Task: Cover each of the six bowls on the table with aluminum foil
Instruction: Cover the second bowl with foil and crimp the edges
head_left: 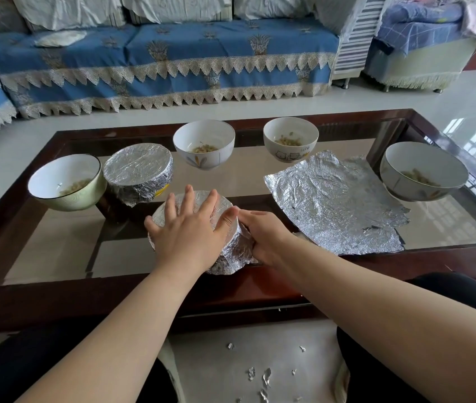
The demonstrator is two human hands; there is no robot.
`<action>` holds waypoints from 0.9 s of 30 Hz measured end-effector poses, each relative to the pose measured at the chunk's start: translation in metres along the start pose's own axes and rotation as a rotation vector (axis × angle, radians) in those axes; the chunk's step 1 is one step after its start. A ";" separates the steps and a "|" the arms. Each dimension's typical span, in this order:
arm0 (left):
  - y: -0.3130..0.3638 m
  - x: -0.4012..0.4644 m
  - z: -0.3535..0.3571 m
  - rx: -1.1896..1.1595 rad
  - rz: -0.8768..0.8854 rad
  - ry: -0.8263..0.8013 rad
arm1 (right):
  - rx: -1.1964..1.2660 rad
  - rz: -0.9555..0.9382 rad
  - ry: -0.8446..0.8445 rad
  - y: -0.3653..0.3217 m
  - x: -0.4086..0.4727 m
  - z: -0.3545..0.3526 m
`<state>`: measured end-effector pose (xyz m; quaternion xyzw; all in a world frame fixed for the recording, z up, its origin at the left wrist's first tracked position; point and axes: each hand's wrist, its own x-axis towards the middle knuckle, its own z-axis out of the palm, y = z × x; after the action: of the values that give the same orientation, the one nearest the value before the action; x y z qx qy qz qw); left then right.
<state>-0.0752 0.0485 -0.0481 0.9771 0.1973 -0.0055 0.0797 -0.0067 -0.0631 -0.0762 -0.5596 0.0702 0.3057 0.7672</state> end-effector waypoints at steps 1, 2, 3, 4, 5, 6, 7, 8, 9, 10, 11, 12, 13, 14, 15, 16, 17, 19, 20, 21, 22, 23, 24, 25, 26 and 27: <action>0.000 0.000 0.000 0.001 -0.001 0.001 | -0.018 -0.009 0.015 0.001 0.001 0.002; 0.000 0.000 0.000 0.002 -0.001 0.001 | -0.032 -0.033 0.032 0.002 0.002 0.003; 0.000 0.000 0.000 0.002 0.000 0.001 | -0.031 -0.062 0.048 0.003 0.004 0.005; 0.000 0.000 0.000 0.002 0.001 0.001 | -0.026 -0.093 0.066 0.004 0.005 0.006; 0.000 0.000 0.000 0.003 0.001 0.001 | -0.021 -0.123 0.079 0.005 0.005 0.007; 0.000 0.000 0.000 0.005 0.001 0.000 | -0.026 -0.153 0.091 0.006 0.004 0.008; 0.000 0.000 0.000 0.008 0.001 0.001 | -0.036 -0.179 0.096 0.007 0.004 0.008; 0.000 0.000 0.000 0.009 0.001 0.003 | -0.058 -0.197 0.102 0.007 0.002 0.008; 0.001 0.001 0.000 0.010 0.001 0.003 | -0.089 -0.212 0.112 0.008 0.001 0.008; 0.000 0.000 0.000 0.012 0.003 0.002 | -0.133 -0.230 0.129 0.009 0.000 0.007; 0.000 0.000 0.000 0.014 0.005 0.000 | -0.185 -0.251 0.149 0.010 -0.001 0.005; 0.000 0.000 0.000 0.016 0.005 -0.002 | -0.239 -0.269 0.165 0.010 -0.002 0.004; 0.000 0.000 0.000 0.017 0.003 -0.004 | -0.291 -0.285 0.177 0.010 -0.003 0.002; 0.000 -0.001 0.000 0.018 0.001 -0.006 | -0.347 -0.297 0.183 0.010 -0.005 0.000; 0.000 -0.001 0.000 0.017 -0.003 -0.009 | -0.397 -0.309 0.185 0.010 -0.008 -0.002; 0.000 -0.001 -0.001 0.014 -0.007 -0.015 | -0.429 -0.318 0.182 0.009 -0.010 -0.004; 0.001 0.000 -0.002 0.013 -0.010 -0.029 | -0.434 -0.325 0.173 0.008 -0.012 -0.006; 0.002 0.001 -0.005 0.024 -0.012 -0.082 | -0.395 -0.324 0.119 0.006 -0.014 -0.008; 0.002 0.001 -0.008 0.032 -0.014 -0.115 | -0.396 -0.326 0.091 0.006 -0.014 -0.009; 0.001 0.002 -0.011 0.036 -0.014 -0.148 | -0.426 -0.329 0.068 0.007 -0.013 -0.010; -0.001 0.003 -0.015 0.040 -0.011 -0.175 | -0.465 -0.332 0.054 0.008 -0.011 -0.011; -0.003 0.003 -0.019 0.051 -0.005 -0.192 | -0.491 -0.332 0.045 0.007 -0.010 -0.012; -0.005 0.003 -0.023 0.072 0.003 -0.199 | -0.511 -0.324 0.032 0.006 -0.008 -0.012; -0.008 0.002 -0.026 0.100 0.011 -0.200 | -0.529 -0.306 0.015 0.003 -0.007 -0.012; -0.010 0.000 -0.028 0.132 0.018 -0.196 | -0.537 -0.285 -0.004 0.001 -0.005 -0.012; -0.012 -0.001 -0.029 0.160 0.023 -0.188 | -0.544 -0.271 -0.022 -0.002 -0.004 -0.011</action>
<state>-0.0817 0.0640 -0.0210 0.9777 0.1766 -0.1121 0.0195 -0.0058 -0.0750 -0.0765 -0.7455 -0.0978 0.2144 0.6234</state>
